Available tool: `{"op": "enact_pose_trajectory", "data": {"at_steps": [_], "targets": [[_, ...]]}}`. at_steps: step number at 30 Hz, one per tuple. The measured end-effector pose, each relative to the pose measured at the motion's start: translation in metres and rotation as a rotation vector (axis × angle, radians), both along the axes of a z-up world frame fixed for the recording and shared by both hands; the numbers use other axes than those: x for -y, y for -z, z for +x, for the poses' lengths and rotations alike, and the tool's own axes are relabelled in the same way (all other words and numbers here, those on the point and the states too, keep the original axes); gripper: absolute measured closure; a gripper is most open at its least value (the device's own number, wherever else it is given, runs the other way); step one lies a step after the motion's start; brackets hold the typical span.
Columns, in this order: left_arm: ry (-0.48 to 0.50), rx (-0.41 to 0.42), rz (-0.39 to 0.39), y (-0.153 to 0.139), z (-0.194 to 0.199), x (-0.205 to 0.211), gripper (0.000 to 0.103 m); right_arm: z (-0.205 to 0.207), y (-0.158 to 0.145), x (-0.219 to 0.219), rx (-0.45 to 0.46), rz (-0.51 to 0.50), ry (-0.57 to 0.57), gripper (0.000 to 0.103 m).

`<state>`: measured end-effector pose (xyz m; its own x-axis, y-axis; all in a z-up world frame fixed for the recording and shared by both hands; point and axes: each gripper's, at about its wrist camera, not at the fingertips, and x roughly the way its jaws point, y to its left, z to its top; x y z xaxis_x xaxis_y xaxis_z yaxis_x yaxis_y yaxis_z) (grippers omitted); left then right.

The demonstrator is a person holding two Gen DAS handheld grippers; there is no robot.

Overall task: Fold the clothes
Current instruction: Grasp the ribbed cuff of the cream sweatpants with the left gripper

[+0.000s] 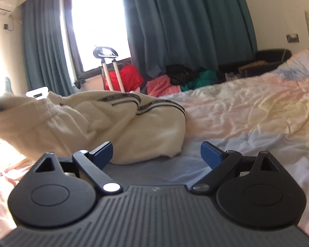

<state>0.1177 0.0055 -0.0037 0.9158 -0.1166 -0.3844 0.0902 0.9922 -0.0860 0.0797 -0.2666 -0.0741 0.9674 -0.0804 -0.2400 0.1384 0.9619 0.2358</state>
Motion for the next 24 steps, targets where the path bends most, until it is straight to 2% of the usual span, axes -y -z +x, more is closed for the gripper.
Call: {"op": "enact_pose_trajectory", "data": {"at_steps": [1, 4, 6, 8, 10, 13, 15, 21, 24], "targets": [[0.004, -0.020, -0.007, 0.004, -0.015, -0.005, 0.091, -0.005, -0.003, -0.003, 0.011, -0.011, -0.014, 0.010], [0.022, -0.078, 0.044, 0.026, -0.037, -0.010, 0.090, -0.019, -0.014, -0.013, 0.032, -0.026, -0.075, 0.010], [0.003, -0.114, 0.036, 0.039, -0.041, -0.016, 0.090, -0.026, -0.020, -0.020, 0.032, -0.036, -0.121, 0.010], [-0.013, -0.137, -0.010, 0.048, -0.042, -0.022, 0.089, -0.034, -0.024, -0.028, 0.025, -0.060, -0.171, 0.010], [-0.005, -0.160, -0.041, 0.051, -0.043, -0.027, 0.089, -0.041, -0.026, -0.036, 0.004, -0.089, -0.215, 0.015], [-0.007, -0.157, -0.037, 0.052, -0.049, -0.031, 0.084, -0.043, -0.031, -0.048, -0.032, -0.133, -0.275, 0.022], [-0.023, -0.162, -0.073, 0.057, -0.054, -0.036, 0.082, -0.035, -0.039, -0.055, -0.051, -0.153, -0.308, 0.026], [-0.048, -0.241, -0.177, 0.068, -0.040, -0.051, 0.082, 0.019, -0.083, -0.092, -0.071, -0.192, -0.420, 0.026], [-0.082, -0.257, -0.258, 0.074, -0.033, -0.062, 0.082, 0.075, -0.102, -0.119, -0.171, -0.173, -0.506, 0.028]]}}
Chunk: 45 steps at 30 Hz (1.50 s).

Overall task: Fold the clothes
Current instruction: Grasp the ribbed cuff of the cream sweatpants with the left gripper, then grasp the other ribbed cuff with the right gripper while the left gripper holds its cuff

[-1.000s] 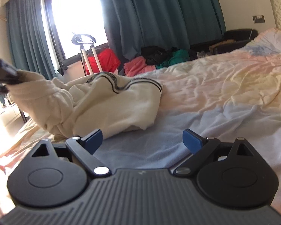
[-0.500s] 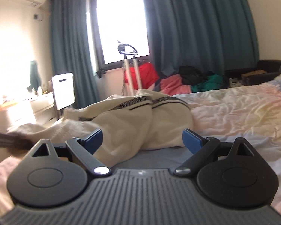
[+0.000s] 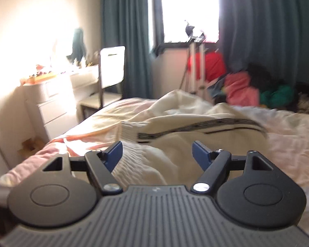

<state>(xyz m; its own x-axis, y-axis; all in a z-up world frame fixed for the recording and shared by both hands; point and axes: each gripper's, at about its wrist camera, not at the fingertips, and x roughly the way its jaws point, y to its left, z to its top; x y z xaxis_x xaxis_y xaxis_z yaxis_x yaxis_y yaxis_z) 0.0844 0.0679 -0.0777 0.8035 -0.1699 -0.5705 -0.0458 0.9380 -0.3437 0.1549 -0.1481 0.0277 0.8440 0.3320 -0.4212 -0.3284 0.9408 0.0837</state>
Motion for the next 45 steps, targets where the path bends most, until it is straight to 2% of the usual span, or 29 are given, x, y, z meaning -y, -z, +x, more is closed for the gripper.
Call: {"op": "enact_pose_trajectory", "data": {"at_steps": [3, 7, 12, 15, 16, 17, 20, 21, 27, 31, 34, 38, 43, 45], "targets": [[-0.045, -0.032, -0.051, 0.010, 0.007, -0.010, 0.082, 0.050, -0.007, -0.036, -0.076, -0.069, -0.061, 0.031], [-0.091, -0.068, -0.126, 0.021, 0.015, -0.025, 0.082, 0.104, 0.001, -0.090, -0.144, -0.236, -0.117, 0.034], [-0.124, -0.092, -0.174, 0.032, 0.021, -0.036, 0.082, 0.151, 0.039, -0.136, -0.246, -0.440, -0.116, 0.040], [-0.118, -0.091, -0.174, 0.036, 0.024, -0.037, 0.082, 0.162, 0.063, -0.152, -0.252, -0.558, -0.119, 0.041], [-0.116, -0.084, -0.165, 0.036, 0.025, -0.036, 0.082, 0.163, 0.068, -0.154, -0.252, -0.573, -0.117, 0.045], [-0.114, -0.077, -0.156, 0.036, 0.025, -0.036, 0.082, 0.164, 0.070, -0.155, -0.250, -0.581, -0.109, 0.061], [-0.119, -0.081, -0.182, 0.038, 0.027, -0.038, 0.082, 0.156, 0.066, -0.151, -0.219, -0.584, -0.076, 0.067], [-0.119, -0.076, -0.185, 0.037, 0.027, -0.038, 0.082, 0.150, 0.061, -0.148, -0.199, -0.582, -0.071, 0.086], [-0.085, -0.024, -0.166, 0.027, 0.023, -0.031, 0.082, 0.111, 0.012, -0.095, -0.098, -0.453, 0.050, 0.095], [-0.052, 0.014, -0.170, 0.020, 0.016, -0.024, 0.082, 0.067, -0.017, -0.035, -0.042, -0.341, 0.143, 0.095], [-0.031, 0.031, -0.192, 0.016, 0.012, -0.021, 0.081, 0.022, -0.022, 0.017, -0.025, -0.250, 0.227, 0.095], [-0.025, 0.027, -0.212, 0.015, 0.009, -0.020, 0.081, -0.043, 0.002, 0.086, -0.111, -0.095, 0.331, 0.095], [-0.032, -0.005, -0.158, 0.015, 0.005, -0.015, 0.081, -0.099, 0.071, 0.136, -0.341, 0.067, 0.385, 0.095], [-0.024, -0.023, -0.109, 0.015, 0.003, -0.008, 0.081, -0.110, 0.095, 0.141, -0.414, 0.087, 0.386, 0.095]]}}
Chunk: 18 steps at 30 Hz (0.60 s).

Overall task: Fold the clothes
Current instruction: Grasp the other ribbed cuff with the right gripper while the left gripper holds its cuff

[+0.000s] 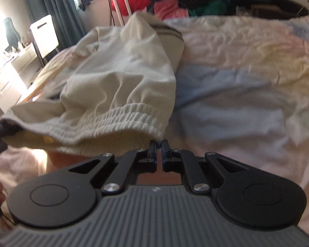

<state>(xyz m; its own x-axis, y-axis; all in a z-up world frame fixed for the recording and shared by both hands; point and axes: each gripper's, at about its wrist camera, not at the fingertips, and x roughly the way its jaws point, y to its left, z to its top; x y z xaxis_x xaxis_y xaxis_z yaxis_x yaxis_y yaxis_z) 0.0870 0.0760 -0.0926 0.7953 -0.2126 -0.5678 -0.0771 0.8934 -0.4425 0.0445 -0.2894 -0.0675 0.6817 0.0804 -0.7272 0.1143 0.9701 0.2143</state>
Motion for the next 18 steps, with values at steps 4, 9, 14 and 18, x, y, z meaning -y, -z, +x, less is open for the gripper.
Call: {"op": "enact_pose_trajectory", "data": {"at_steps": [4, 9, 14, 18], "targets": [[0.031, -0.011, 0.125, -0.003, -0.008, 0.016, 0.081, -0.007, 0.007, -0.006, 0.037, 0.019, -0.005, 0.093], [0.085, 0.006, 0.327, -0.008, -0.021, 0.037, 0.071, 0.001, 0.010, -0.014, 0.058, -0.040, -0.040, 0.064], [0.156, 0.040, 0.523, -0.012, -0.035, 0.060, 0.059, 0.000, 0.021, -0.017, 0.031, -0.114, -0.056, 0.054], [0.211, 0.127, 0.800, -0.008, -0.049, 0.087, 0.055, 0.011, 0.030, -0.016, 0.037, -0.164, -0.012, 0.054]]}}
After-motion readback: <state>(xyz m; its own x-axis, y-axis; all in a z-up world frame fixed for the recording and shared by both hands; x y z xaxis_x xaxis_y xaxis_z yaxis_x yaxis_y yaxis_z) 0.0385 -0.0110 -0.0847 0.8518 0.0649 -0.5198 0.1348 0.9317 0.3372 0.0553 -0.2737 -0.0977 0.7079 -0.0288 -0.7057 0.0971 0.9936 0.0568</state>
